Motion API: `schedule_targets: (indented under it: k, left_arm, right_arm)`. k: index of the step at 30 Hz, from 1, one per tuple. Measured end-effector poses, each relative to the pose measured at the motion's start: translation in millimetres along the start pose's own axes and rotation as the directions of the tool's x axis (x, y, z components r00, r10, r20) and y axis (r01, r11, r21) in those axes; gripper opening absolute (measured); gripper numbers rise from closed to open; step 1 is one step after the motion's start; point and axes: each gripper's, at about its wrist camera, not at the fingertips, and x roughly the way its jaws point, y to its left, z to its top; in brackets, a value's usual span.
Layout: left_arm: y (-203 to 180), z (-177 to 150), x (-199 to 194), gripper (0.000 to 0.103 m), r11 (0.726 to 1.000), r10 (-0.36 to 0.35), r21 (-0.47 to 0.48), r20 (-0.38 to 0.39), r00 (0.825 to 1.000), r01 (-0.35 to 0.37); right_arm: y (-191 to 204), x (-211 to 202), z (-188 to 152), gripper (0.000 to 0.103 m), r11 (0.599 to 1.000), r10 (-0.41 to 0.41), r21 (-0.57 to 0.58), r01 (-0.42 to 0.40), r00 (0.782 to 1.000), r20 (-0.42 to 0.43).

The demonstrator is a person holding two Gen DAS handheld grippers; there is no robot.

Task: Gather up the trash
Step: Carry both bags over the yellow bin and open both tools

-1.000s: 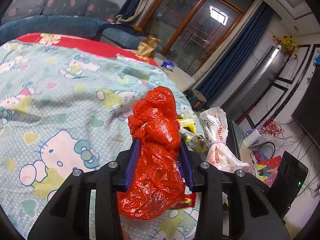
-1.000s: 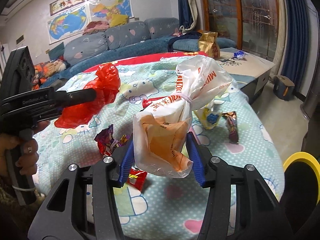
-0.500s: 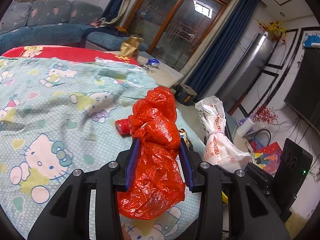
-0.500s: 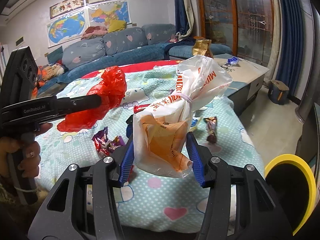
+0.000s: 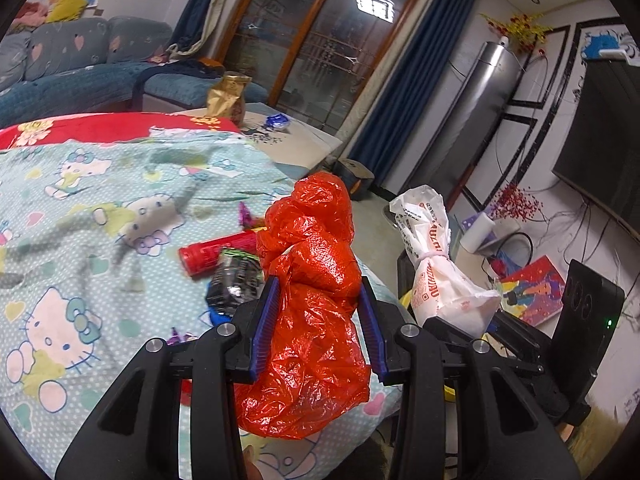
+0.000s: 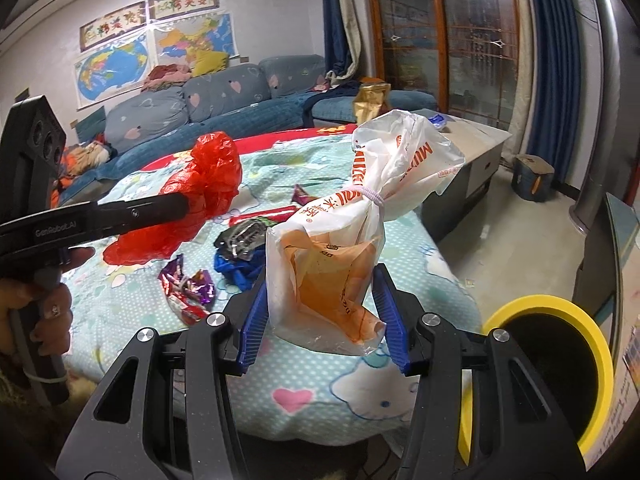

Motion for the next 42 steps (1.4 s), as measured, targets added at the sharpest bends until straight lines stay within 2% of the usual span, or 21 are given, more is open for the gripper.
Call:
schedule_targets:
  k: [15,25,42]
  left_arm:
    - [-45.1,-7.8,24.0,0.037,0.993,-0.052,0.104,-0.055,0.997,0.057]
    - [-83.8,-15.9,42.6,0.037,0.975,-0.099,0.191,-0.097,0.990,0.116]
    - [-127.3,-31.2,64.9,0.037,0.947,-0.150,0.263,-0.147,0.978,0.185]
  right_arm:
    - [-33.9,-16.4,-4.5,0.043,0.993,-0.087,0.077,0.085,0.996,0.017]
    - [-55.8,-28.2,-8.2,0.043,0.978,-0.162,0.137,0.159,0.987,0.014]
    - [-104.7,-53.9,-19.8,0.043,0.935,-0.266,0.249,0.252,0.964,0.024]
